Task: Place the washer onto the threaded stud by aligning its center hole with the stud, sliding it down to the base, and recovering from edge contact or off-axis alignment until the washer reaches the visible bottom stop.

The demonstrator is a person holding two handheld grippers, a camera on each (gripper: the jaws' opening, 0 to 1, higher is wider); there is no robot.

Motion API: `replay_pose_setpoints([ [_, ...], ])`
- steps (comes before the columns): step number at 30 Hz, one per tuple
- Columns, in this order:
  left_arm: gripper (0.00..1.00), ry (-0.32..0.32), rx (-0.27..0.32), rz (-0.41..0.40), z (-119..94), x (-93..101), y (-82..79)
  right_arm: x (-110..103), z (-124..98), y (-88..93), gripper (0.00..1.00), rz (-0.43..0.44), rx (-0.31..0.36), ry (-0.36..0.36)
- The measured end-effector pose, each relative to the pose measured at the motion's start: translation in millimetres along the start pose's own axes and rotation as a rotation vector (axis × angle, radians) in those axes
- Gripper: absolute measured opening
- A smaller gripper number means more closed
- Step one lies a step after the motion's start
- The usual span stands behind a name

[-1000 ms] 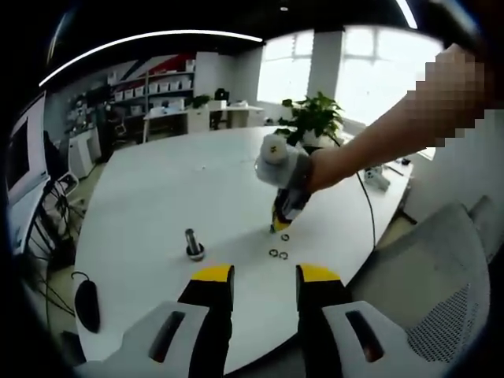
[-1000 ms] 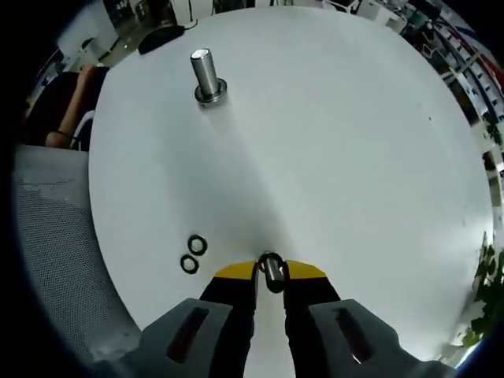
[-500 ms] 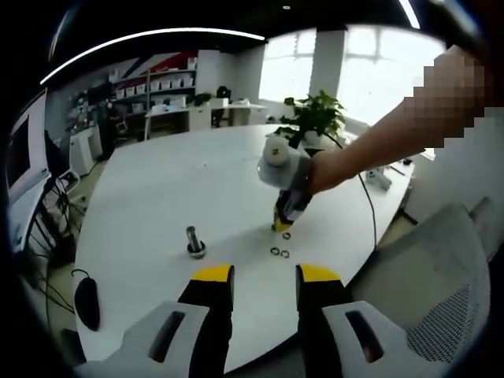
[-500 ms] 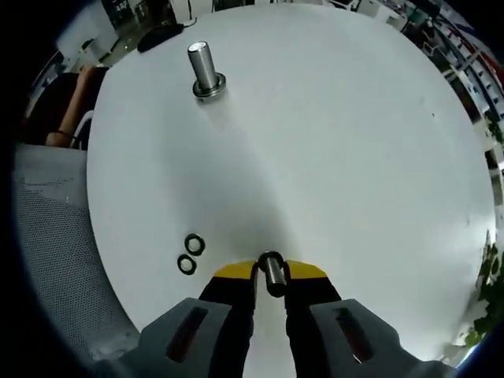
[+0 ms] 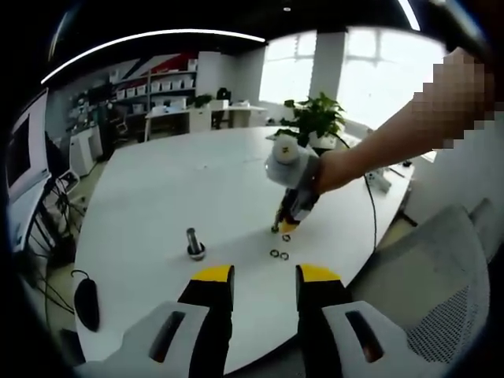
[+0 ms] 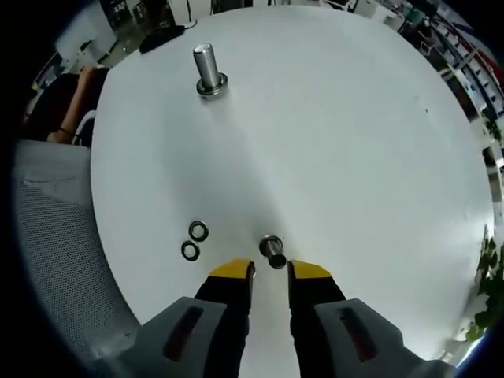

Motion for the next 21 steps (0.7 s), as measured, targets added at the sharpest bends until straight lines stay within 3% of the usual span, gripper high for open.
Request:
replay_pose_setpoints([
  [21,0.29,0.004,-0.005,-0.001,0.3,-1.4,0.7,-18.0,12.1,9.2,0.26,0.012,-0.010,-0.051],
])
Point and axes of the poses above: the point that each gripper's makers call its tool centre point, and the gripper's own axes: z roughly forward along the fingers, x roughly to its right, y roughly out of its underside, the point moved 8 cm from there along -z, roughly backward along the fingers, and after that the axes turned 5 degrees about z, right-handed, at the moved point
